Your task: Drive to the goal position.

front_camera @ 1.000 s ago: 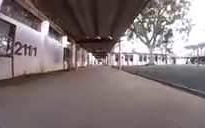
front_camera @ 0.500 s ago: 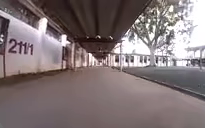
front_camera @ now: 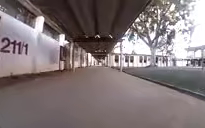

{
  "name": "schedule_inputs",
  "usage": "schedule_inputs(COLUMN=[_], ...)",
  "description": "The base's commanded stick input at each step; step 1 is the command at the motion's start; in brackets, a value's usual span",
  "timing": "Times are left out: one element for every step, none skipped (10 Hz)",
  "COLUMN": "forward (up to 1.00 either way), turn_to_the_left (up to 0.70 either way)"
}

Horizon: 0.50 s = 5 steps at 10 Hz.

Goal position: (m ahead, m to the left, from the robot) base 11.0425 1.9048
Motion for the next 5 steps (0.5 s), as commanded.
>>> schedule_inputs(forward=[0.70,0.70,0.70,0.70,0.70], turn_to_the_left=[0.00,0.00,0.00,0.00,0.00])
